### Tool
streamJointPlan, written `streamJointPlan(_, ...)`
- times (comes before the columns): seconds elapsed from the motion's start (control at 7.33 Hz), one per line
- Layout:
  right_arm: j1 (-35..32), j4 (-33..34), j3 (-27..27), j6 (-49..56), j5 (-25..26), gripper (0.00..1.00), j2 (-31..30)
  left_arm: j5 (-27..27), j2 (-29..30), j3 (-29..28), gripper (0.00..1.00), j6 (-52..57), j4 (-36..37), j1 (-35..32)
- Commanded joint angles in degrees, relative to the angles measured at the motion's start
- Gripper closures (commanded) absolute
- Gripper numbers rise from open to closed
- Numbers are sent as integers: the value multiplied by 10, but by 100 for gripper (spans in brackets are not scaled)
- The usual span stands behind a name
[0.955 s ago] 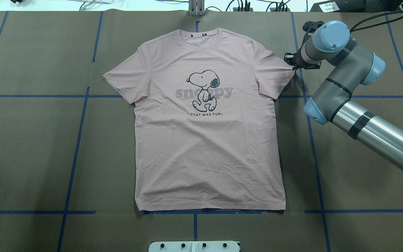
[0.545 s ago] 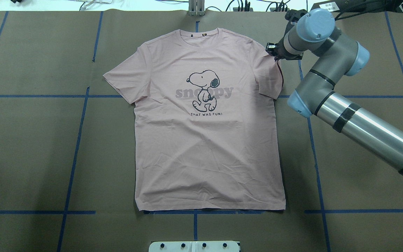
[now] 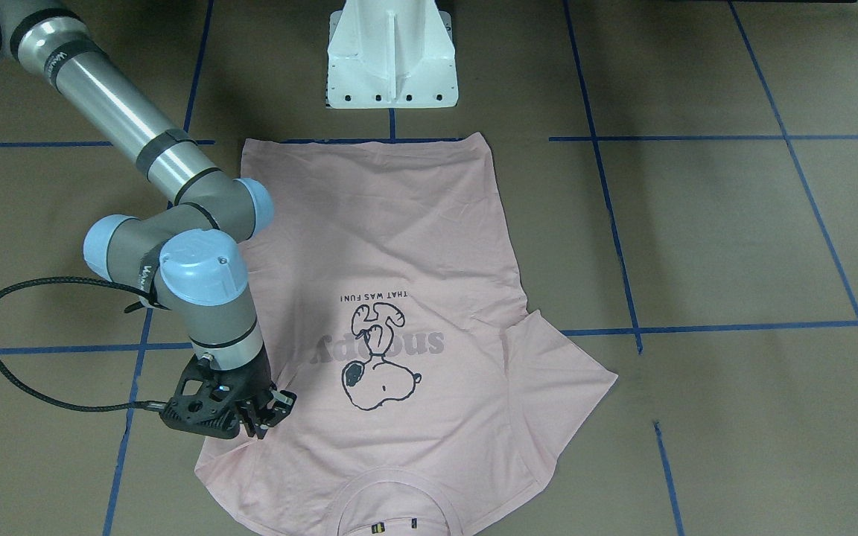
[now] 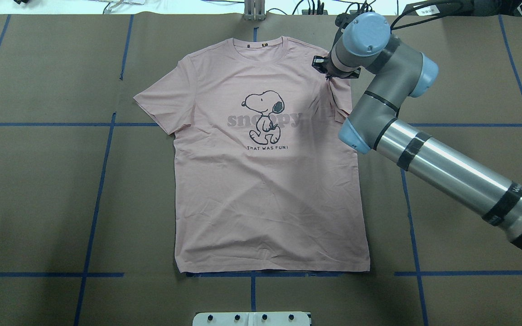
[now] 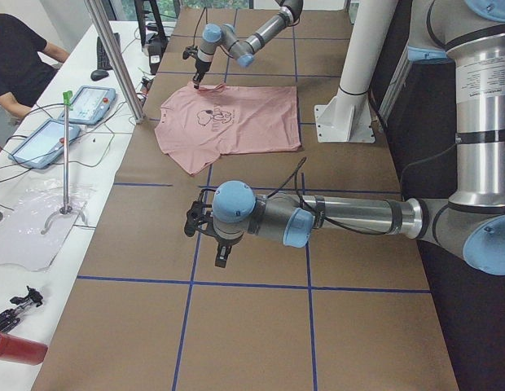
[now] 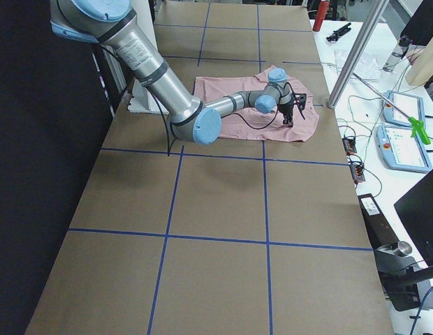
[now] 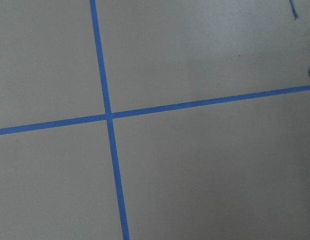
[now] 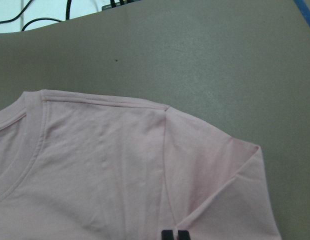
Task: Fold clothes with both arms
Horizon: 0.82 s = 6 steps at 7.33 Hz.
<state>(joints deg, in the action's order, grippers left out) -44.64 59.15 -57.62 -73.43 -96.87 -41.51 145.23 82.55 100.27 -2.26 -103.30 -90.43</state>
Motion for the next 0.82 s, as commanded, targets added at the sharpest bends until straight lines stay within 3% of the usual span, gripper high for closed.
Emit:
streamJointPlan(0.0,13,2,17,5,28,0,16,2,10,7,0,-25,-4,2)
streamJointPlan(0.27,-10,2,-28,52,13,0,7,0,54,4,0,-184,-85,41)
streamJointPlan(0.41,-25,1,-100,53,-51,0,-48,-7,89,-2,0,-264,-111,91)
streamJointPlan(0.55,-37,-4,-175,55,-93,0,-117,-36,138,-5,0,-329,-113,157)
streamJointPlan(0.68,-47,-4,-250,55,-127,0,-175,-121,187,-18,1,-407,-114,227)
